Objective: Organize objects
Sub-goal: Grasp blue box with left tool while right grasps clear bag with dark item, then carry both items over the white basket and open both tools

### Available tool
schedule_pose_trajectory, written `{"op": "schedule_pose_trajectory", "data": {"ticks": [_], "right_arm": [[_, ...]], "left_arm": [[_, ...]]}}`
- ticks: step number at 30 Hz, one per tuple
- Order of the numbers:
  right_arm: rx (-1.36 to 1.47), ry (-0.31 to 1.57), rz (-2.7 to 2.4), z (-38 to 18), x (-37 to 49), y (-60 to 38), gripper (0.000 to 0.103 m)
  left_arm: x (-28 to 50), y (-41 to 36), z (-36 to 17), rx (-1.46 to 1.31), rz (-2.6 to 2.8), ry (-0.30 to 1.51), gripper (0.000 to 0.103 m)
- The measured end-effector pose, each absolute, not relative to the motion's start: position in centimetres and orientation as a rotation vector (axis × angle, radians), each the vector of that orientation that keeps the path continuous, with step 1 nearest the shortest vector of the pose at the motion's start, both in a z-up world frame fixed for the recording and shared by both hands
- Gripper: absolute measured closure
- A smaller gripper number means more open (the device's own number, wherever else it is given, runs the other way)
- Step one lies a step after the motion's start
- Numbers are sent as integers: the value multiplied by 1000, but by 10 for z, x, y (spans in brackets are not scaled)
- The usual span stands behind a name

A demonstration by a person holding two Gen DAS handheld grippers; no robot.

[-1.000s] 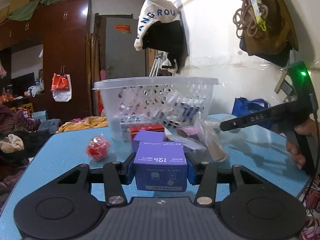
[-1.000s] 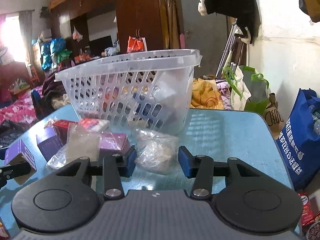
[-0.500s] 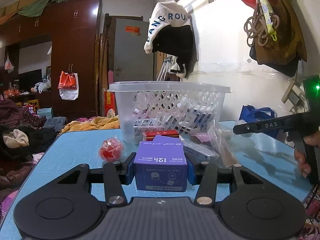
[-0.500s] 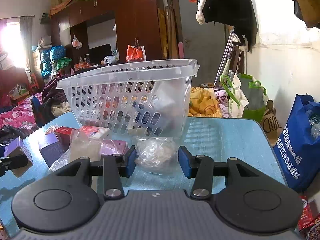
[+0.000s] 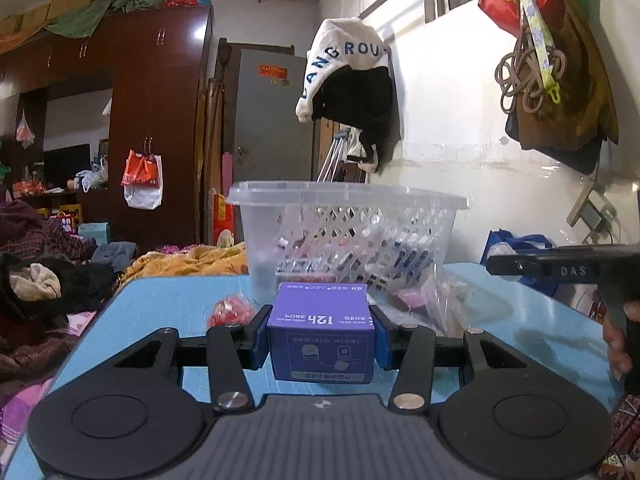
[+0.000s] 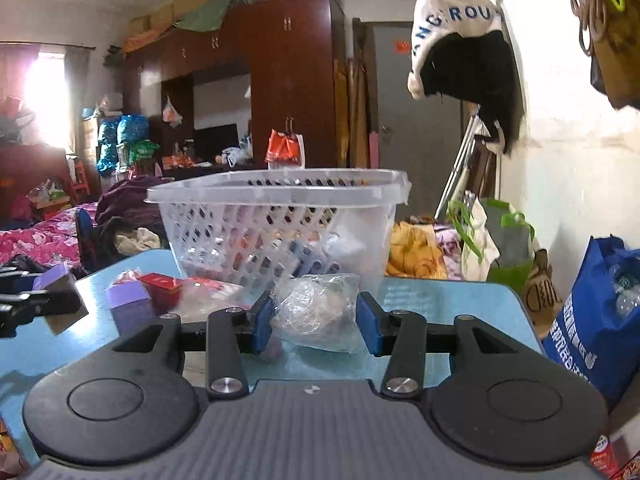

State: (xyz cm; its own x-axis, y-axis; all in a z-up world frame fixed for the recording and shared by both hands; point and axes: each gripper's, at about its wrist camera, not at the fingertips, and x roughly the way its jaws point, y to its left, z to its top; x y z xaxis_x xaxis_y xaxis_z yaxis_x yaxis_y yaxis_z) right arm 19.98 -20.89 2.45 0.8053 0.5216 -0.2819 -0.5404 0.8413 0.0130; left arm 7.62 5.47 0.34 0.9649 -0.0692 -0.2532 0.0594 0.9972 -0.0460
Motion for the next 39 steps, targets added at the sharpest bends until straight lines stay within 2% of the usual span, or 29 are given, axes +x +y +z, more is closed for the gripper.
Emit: {"op": "schedule_pose_trajectory", "data": {"ticks": [9, 12, 16, 20, 21, 22, 23, 24, 25, 31, 32, 33, 37, 39], "right_arm": [[-31, 137, 633, 93, 217, -194, 55], [-25, 153, 655, 114, 246, -180, 55], [-101, 181, 598, 122, 281, -157, 55], [-130, 209, 586, 114, 299, -150, 53], [-128, 217, 592, 110, 302, -150, 47], [-124, 224, 596, 107, 304, -150, 30], [-118, 205, 574, 104, 303, -151, 22], [-115, 179, 548, 102, 300, -152, 7], [-111, 169, 539, 100, 294, -155, 0], [-44, 229, 552, 85, 253, -193, 0], [-36, 258, 550, 78, 250, -197, 0], [-31, 306, 550, 70, 251, -200, 0], [-63, 565, 555, 28, 276, -193, 0], [-75, 624, 520, 15, 287, -185, 0]], "left_arm": [[126, 60, 77, -52, -72, 195, 51], [158, 54, 108, -50, -86, 199, 51], [205, 47, 127, -47, -54, 239, 51], [240, 42, 123, -37, -30, 301, 51], [246, 42, 121, -39, -36, 310, 50], [254, 42, 118, -46, -39, 315, 50], [259, 43, 115, -41, -36, 319, 40], [267, 43, 112, -34, -25, 341, 23], [273, 46, 107, -38, -3, 359, 22], [217, 59, 94, -61, -44, 297, 22], [198, 60, 90, -49, -54, 279, 16], [185, 60, 86, -40, -53, 276, 10], [149, 69, 58, -52, -40, 322, 9], [144, 74, 43, -85, -60, 367, 9]]}}
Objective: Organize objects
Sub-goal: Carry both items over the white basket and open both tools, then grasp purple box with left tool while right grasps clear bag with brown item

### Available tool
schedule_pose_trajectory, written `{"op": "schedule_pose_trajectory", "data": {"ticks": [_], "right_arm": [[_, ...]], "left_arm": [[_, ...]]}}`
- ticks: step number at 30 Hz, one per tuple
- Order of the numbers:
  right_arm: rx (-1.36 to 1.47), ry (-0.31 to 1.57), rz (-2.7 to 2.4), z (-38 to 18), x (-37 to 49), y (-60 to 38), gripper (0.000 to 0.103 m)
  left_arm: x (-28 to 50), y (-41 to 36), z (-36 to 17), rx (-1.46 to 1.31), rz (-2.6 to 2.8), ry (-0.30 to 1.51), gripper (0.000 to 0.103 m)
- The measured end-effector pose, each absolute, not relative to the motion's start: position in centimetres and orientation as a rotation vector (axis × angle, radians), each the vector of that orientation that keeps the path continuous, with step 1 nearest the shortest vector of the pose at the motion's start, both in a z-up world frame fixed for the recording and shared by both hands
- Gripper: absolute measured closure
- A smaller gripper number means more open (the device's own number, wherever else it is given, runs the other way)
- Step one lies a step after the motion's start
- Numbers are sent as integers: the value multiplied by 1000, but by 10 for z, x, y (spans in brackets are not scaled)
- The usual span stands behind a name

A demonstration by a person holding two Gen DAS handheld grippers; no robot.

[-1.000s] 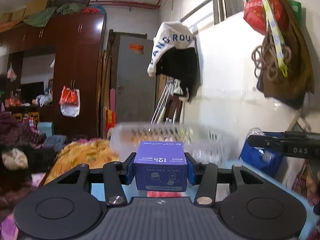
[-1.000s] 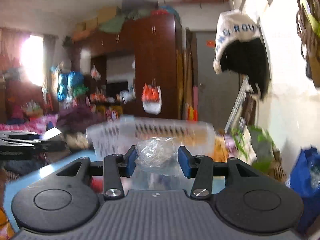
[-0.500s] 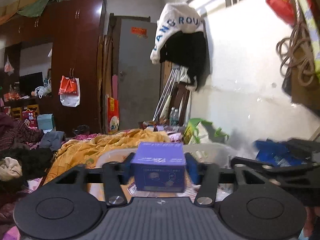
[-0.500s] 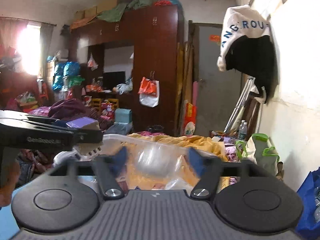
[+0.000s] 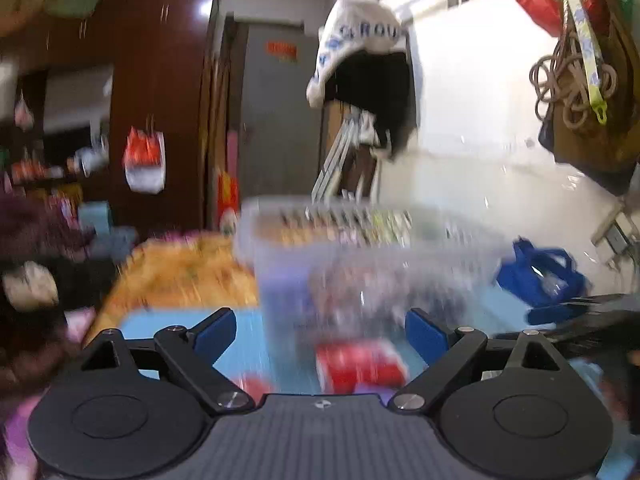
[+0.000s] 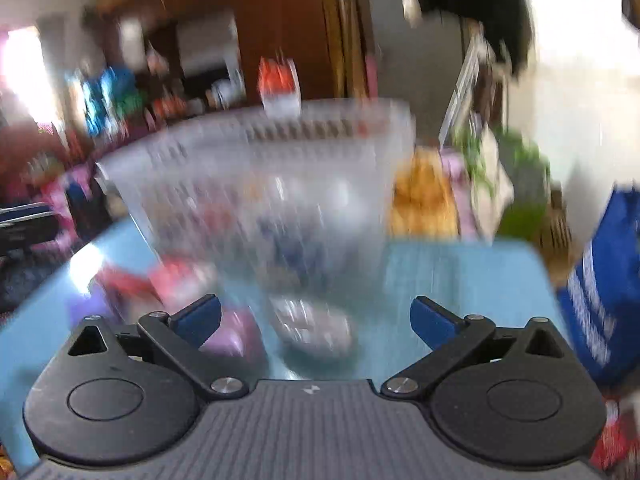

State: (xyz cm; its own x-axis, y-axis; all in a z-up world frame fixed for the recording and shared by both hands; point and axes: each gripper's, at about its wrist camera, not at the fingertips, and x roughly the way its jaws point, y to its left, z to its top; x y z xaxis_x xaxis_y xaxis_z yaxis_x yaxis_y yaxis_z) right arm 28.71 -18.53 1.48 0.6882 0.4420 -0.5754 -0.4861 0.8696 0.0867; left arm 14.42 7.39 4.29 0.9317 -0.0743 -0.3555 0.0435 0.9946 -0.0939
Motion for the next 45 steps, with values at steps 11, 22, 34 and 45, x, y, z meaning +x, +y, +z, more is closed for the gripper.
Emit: {"op": "schedule_pose_trajectory", "data": {"ticks": [11, 22, 34, 45], "right_arm": [[48, 638, 524, 9, 297, -199, 42], [-11, 662, 510, -3, 304, -186, 45], [22, 496, 540, 7, 267, -205, 65], [13, 465, 550, 10, 262, -201, 65]], "left_arm": [[154, 79, 5, -110, -62, 432, 9], [155, 70, 3, -100, -69, 436, 9], [149, 56, 2, -36, -118, 429, 10], [147, 50, -1, -25, -114, 438, 60]]}}
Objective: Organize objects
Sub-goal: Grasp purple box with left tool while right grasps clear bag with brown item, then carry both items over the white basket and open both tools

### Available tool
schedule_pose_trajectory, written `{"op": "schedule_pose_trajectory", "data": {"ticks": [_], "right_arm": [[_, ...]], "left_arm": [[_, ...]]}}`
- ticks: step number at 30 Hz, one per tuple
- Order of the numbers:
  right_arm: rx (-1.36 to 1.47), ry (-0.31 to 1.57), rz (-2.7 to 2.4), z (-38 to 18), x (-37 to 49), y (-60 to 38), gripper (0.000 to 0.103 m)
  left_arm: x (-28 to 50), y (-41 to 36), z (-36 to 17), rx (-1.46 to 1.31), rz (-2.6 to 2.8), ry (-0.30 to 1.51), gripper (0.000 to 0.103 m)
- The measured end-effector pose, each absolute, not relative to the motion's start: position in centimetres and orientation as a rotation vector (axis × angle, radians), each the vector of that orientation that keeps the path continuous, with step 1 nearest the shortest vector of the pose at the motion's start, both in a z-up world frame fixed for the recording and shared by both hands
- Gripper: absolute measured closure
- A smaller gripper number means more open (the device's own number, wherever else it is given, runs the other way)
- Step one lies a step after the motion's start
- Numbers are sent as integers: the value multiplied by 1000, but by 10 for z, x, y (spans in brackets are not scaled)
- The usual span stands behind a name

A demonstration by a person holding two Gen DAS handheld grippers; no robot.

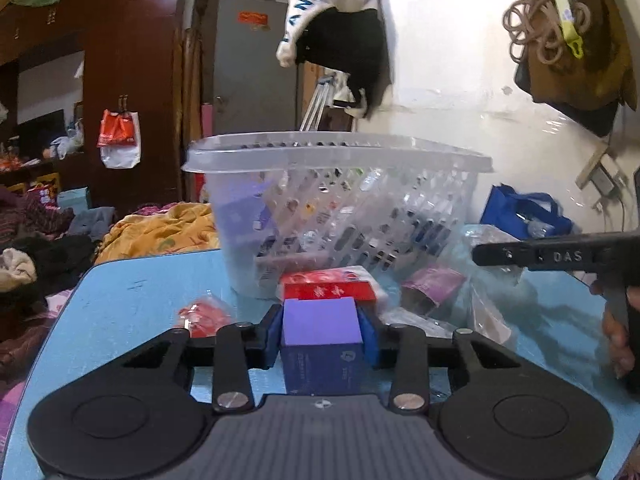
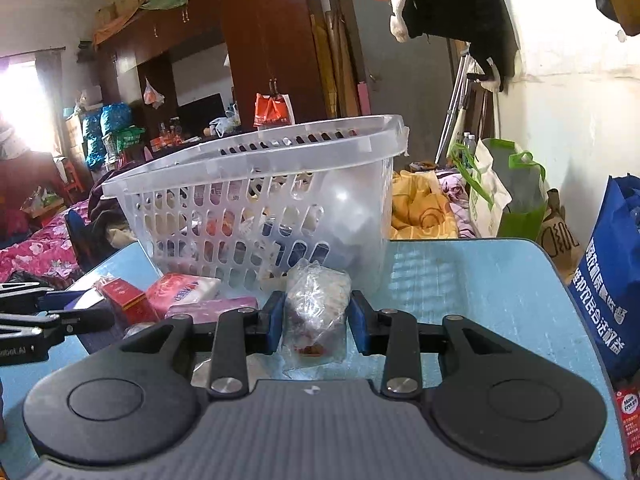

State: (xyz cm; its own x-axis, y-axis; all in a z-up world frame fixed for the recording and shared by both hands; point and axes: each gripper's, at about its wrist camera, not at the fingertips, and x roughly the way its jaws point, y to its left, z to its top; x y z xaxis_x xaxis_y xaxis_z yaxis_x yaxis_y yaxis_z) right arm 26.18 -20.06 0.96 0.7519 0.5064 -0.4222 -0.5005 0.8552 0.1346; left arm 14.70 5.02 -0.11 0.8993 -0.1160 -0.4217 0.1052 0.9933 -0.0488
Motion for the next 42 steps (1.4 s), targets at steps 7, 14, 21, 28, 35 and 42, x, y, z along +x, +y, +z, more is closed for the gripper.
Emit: {"op": "schedule_pose_trajectory", "data": {"ticks": [7, 14, 21, 28, 35, 42], "right_arm": [[17, 444, 551, 11, 260, -202, 65], [3, 401, 553, 13, 252, -200, 65], [-3, 348, 577, 16, 243, -201, 65], [-39, 261, 631, 56, 213, -196, 65], [-164, 197, 547, 125, 258, -156, 65], [-243, 275, 568, 115, 309, -128, 53]], "left_arm": [[137, 61, 4, -72, -126, 362, 60], [127, 70, 7, -108, -124, 289, 60], [117, 71, 9, -118, -128, 230, 60], [114, 74, 46, -152, -136, 158, 60], [177, 62, 124, -203, -163, 156, 60], [262, 56, 121, -240, -108, 300, 46]]}}
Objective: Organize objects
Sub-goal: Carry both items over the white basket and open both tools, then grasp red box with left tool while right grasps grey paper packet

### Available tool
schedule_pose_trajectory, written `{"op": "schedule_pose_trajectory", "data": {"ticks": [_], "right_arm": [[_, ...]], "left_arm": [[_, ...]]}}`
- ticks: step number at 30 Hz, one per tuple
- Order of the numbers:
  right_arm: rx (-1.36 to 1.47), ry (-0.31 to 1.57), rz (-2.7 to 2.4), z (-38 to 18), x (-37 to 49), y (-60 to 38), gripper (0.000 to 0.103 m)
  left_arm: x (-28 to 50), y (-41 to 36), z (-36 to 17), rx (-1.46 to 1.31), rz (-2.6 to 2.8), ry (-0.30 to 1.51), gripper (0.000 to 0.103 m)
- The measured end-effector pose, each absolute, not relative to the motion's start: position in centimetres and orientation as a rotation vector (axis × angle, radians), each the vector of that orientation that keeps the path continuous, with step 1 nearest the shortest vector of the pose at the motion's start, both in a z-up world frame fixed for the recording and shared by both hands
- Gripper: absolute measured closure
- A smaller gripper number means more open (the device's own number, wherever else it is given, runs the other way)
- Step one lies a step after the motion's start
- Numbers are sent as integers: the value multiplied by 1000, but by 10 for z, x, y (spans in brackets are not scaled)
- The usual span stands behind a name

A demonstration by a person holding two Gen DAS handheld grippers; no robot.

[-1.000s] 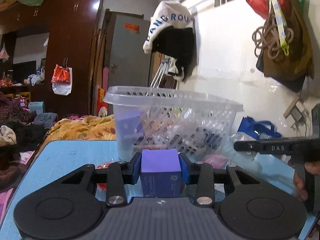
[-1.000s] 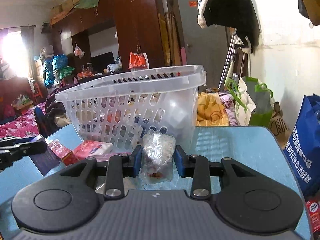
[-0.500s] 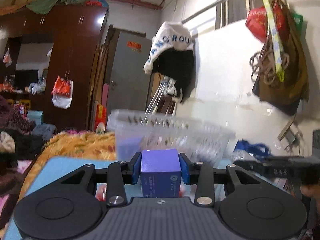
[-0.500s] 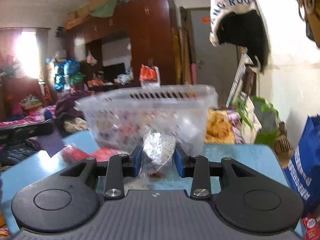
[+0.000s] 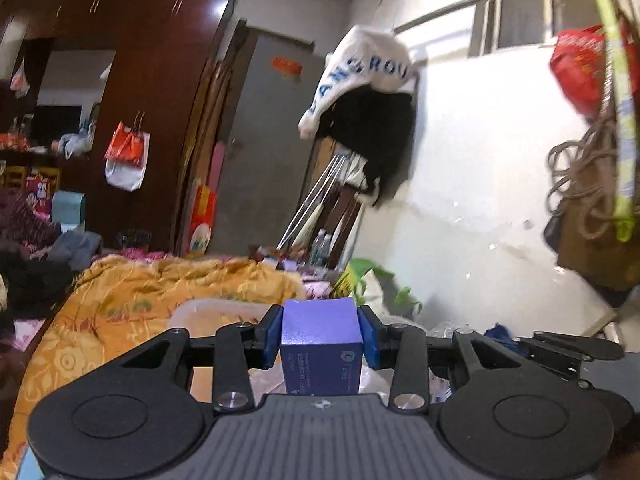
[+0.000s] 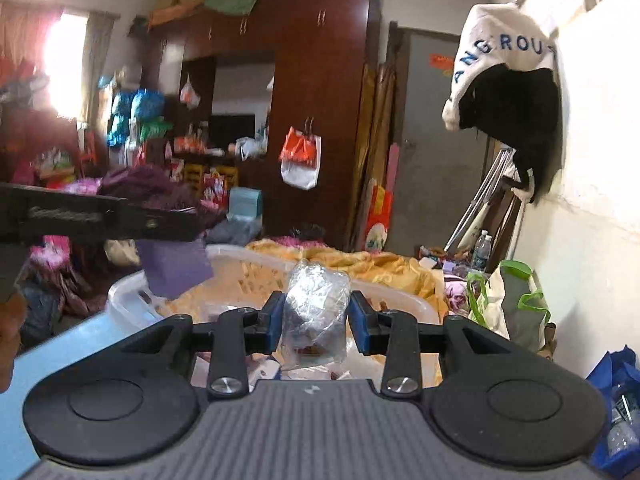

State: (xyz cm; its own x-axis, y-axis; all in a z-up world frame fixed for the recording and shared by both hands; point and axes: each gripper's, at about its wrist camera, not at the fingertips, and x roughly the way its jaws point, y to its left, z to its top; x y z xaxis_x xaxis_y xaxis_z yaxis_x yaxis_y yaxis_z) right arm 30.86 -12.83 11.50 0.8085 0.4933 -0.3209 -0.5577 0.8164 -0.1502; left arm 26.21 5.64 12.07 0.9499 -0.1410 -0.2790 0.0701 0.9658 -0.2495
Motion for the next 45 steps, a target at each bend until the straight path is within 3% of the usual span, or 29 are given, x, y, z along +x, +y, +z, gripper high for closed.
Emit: {"op": "schedule_pose_trajectory", "data": {"ticks": [1, 2, 3, 7, 9, 10, 15, 21, 24, 28, 41, 43, 45], "right_arm": [[-252, 269, 552, 112, 307, -128, 23], [-257, 251, 537, 110, 301, -129, 8], [-250, 217, 525, 109, 290, -134, 0], [-109, 171, 611, 108, 244, -172, 0], [-60, 245, 622, 94, 229, -185, 0], [-66, 314, 612, 83, 225, -187, 0], [-172, 516, 714, 24, 216, -183, 0], [-202, 619, 755, 5, 230, -169, 0], [-217, 622, 762, -3, 231, -163, 3], [-253, 617, 744, -10, 231, -159, 22], [-138, 491, 679, 3, 227, -184, 22], [-128, 485, 679, 4, 227, -186, 22], [-117, 474, 671, 5, 228, -188, 22]], "left_arm": [[269, 56, 116, -232, -114, 319, 36], [274, 57, 110, -232, -98, 338, 28], [273, 60, 107, -234, -75, 347, 28], [219, 69, 103, -224, -126, 282, 28], [180, 69, 96, -204, -122, 263, 14], [169, 66, 91, -180, -109, 269, 12], [142, 61, 53, -106, -79, 369, 12], [163, 67, 26, -130, -86, 466, 12], [171, 62, 14, -128, -95, 493, 12], [174, 59, 3, -116, -91, 504, 12], [179, 42, -4, -64, -41, 506, 12], [177, 41, -4, -55, -34, 500, 19], [175, 41, -2, -59, -46, 487, 40]]}}
